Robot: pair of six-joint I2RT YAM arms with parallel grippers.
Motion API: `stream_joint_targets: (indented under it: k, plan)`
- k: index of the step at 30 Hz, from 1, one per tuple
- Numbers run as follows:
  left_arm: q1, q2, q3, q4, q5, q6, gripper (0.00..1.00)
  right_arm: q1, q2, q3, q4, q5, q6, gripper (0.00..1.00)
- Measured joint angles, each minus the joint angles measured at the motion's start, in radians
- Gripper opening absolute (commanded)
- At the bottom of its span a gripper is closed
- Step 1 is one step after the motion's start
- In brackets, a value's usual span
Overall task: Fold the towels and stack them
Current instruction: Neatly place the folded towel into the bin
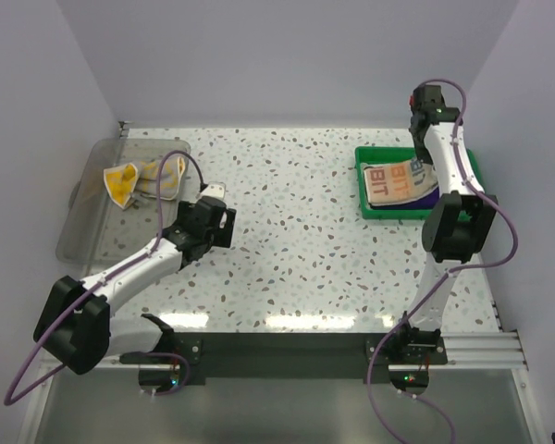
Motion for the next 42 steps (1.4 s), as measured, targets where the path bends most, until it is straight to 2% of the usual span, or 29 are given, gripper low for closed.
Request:
stream_joint_targets:
  k: [1, 2, 3, 5, 6, 7, 9, 12, 18, 22, 25, 34, 42]
  plan:
    - [0.0, 0.001, 0.0, 0.0, -0.002, 0.0, 1.0, -0.003, 0.002, -0.013, 0.011, 0.009, -0.003, 0.02]
    - [0.0, 0.002, 0.0, 0.0, -0.003, 0.0, 1.0, -0.007, 0.006, -0.026, 0.02, 0.016, -0.005, 0.1]
    - [0.0, 0.002, 0.0, 0.0, -0.004, 0.0, 1.0, -0.01, 0.014, -0.032, 0.024, 0.026, -0.005, 0.27]
    - [0.0, 0.004, 0.0, 0.0, -0.005, 0.0, 1.0, -0.014, 0.042, -0.036, 0.04, 0.043, 0.0, 0.45]
    - [0.0, 0.006, 0.0, 0.001, -0.005, 0.001, 1.0, -0.014, 0.057, -0.038, 0.05, 0.06, 0.002, 0.64]
    - [0.0, 0.007, 0.0, 0.001, -0.005, 0.0, 1.0, -0.014, 0.074, -0.039, 0.058, 0.076, 0.011, 0.73]
    - [0.0, 0.009, 0.0, 0.0, -0.006, 0.001, 1.0, -0.014, 0.103, -0.046, 0.072, 0.119, 0.023, 0.88]
    - [0.0, 0.009, 0.0, -0.001, -0.012, 0.0, 1.0, -0.013, 0.124, -0.056, 0.077, 0.193, 0.058, 0.97]
    - [0.0, -0.013, 0.038, -0.042, -0.03, -0.002, 1.0, -0.013, 0.091, -0.056, 0.061, 0.3, 0.171, 0.99]
    - [0.0, -0.055, 0.118, -0.09, -0.05, -0.021, 1.0, -0.014, -0.036, -0.097, 0.039, 0.286, 0.262, 0.99]
    - [0.0, -0.117, 0.157, -0.116, -0.071, -0.038, 1.0, -0.013, -0.225, -0.197, 0.045, 0.247, 0.318, 0.99]
    - [0.0, -0.417, 0.193, -0.212, -0.198, -0.091, 1.0, -0.002, -0.99, -0.539, 0.165, 0.042, 0.422, 0.99]
    - [0.002, -0.808, 0.159, -0.289, -0.293, -0.124, 1.0, 0.14, -1.379, -0.774, 0.167, 0.027, 0.392, 0.99]
